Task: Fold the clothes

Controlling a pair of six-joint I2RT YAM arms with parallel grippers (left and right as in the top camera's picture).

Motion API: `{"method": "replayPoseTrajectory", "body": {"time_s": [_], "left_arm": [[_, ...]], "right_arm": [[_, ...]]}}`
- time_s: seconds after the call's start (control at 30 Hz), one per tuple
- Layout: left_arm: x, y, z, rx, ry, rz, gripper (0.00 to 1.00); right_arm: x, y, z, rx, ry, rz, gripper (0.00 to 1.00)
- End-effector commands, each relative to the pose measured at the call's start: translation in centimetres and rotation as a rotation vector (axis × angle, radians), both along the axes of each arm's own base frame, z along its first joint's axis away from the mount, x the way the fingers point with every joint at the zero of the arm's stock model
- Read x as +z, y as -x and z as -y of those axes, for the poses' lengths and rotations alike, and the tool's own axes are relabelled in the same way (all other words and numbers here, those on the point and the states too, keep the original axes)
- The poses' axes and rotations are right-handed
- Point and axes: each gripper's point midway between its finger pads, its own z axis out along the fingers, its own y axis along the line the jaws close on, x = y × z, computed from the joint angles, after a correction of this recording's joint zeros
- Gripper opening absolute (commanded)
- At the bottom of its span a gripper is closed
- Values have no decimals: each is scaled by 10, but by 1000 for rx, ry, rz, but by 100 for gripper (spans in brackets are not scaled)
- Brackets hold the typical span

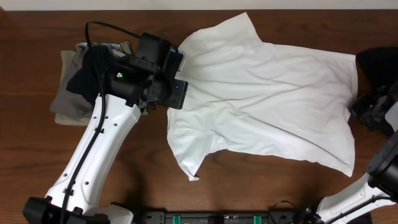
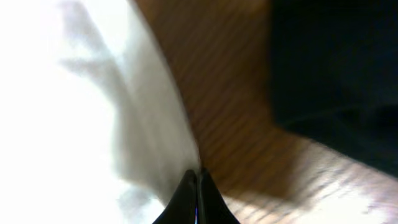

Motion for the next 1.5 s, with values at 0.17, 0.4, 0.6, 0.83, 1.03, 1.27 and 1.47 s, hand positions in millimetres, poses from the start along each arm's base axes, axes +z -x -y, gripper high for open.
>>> {"method": "replayPoseTrajectory", "body": {"time_s": [0.17,0.4,0.6,0.83,1.03,1.27,1.47], "left_arm": [[7,-1,-1,19,12,13,61],[8,-2,-1,18,13,19,60],[8,-3,0,19,14,20,60],[7,-2,-1,19,13,17,60],[-2,18,-8,19,-23,-73,60],[-21,46,-19,56,-61,-208,61],[-60,81,-19,45,-57,-386,61]], "right_arm": [[-6,20,-20,65,-74,-71,1],[-14,34,7,15,62,-164,1],[-8,30,58,-116,293,-182,1],[13,-7,46,10,224,-25,1],[72,-32,23,117,96,173,8],[121,0,32,35,49,225,15],[124,16,-9,101,-94,186,27]]}}
